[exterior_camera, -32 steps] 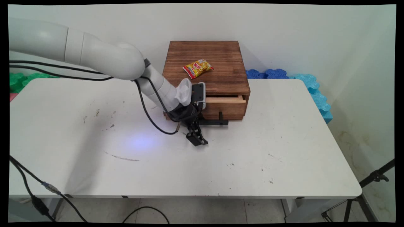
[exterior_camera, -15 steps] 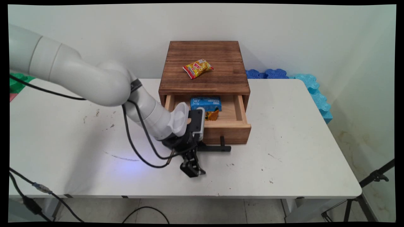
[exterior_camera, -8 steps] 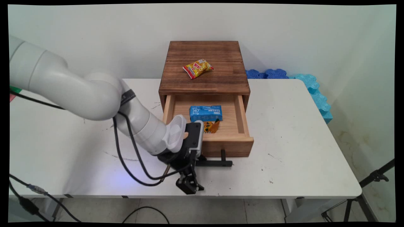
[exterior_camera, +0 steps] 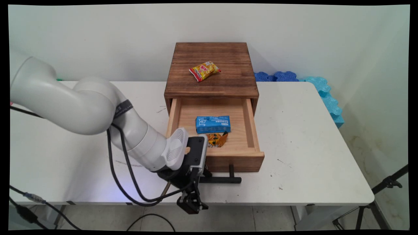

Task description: Open the drawer

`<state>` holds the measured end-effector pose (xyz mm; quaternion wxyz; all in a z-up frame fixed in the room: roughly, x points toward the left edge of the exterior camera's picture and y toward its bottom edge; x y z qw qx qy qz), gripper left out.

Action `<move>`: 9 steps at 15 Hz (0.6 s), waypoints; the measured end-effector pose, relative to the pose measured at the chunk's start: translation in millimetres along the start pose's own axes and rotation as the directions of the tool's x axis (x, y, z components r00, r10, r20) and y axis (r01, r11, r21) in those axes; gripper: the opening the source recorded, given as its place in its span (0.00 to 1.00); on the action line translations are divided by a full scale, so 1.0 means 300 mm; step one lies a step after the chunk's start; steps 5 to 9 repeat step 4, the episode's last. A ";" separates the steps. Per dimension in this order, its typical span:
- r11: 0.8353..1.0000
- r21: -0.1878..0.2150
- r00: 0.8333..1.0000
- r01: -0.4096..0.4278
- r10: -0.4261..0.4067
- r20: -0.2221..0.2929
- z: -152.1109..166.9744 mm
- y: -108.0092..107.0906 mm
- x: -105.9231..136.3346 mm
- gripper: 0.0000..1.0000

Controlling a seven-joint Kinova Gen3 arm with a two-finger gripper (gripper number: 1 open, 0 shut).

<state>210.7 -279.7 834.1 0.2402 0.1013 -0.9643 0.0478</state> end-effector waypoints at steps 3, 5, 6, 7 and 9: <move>1.000 -0.002 1.000 -0.006 0.006 -0.004 -0.008 0.020 -0.003 1.00; 1.000 0.000 1.000 -0.011 0.011 -0.006 -0.012 0.026 -0.005 1.00; 1.000 0.000 1.000 -0.011 0.011 -0.006 -0.012 0.026 -0.005 1.00; 1.000 0.000 1.000 -0.011 0.011 -0.006 -0.012 0.026 -0.005 1.00; 1.000 0.000 1.000 -0.011 0.011 -0.006 -0.012 0.026 -0.005 1.00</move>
